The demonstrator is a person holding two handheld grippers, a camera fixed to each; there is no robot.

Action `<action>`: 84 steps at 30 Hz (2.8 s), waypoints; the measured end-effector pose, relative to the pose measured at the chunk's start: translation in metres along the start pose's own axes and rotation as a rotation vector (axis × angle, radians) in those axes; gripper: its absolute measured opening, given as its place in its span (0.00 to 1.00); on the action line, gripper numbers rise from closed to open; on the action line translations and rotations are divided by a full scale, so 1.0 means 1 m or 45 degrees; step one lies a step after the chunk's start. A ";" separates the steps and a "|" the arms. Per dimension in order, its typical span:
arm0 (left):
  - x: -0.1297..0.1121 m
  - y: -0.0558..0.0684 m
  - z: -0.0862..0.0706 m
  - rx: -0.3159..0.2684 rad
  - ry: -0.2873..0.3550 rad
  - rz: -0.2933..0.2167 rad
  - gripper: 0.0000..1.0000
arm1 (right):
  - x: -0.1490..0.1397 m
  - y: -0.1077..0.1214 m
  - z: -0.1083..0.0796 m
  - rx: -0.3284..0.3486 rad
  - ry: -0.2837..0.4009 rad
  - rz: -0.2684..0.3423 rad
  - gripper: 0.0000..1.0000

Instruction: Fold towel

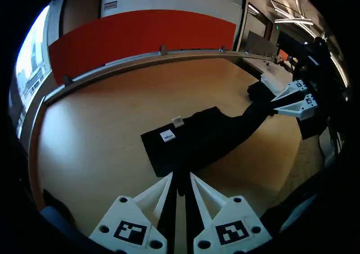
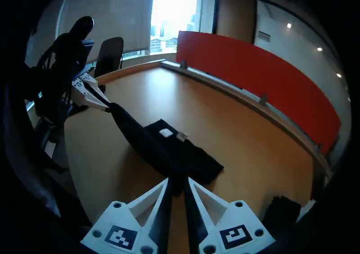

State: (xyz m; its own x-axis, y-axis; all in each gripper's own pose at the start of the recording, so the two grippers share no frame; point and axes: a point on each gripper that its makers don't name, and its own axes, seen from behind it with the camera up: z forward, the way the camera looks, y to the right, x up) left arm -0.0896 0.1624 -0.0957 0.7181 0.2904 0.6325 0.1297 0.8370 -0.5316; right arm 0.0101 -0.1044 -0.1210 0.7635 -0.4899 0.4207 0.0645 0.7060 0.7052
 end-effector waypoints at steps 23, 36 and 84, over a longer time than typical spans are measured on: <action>0.017 -0.029 0.058 0.059 -0.062 0.001 0.11 | -0.006 0.038 0.043 0.014 -0.118 0.029 0.17; 0.012 -0.035 0.081 0.053 -0.101 -0.010 0.11 | -0.023 0.050 0.062 0.028 -0.183 0.052 0.17; -0.003 -0.079 0.160 0.188 -0.156 0.002 0.41 | -0.070 0.096 0.142 -0.138 -0.288 0.201 0.71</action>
State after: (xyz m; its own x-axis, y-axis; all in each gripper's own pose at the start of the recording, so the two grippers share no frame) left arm -0.2115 0.1695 0.0349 0.6286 0.3386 0.7001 0.0202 0.8928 -0.4500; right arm -0.1278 -0.0750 -0.0020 0.6076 -0.4625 0.6457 0.0337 0.8273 0.5608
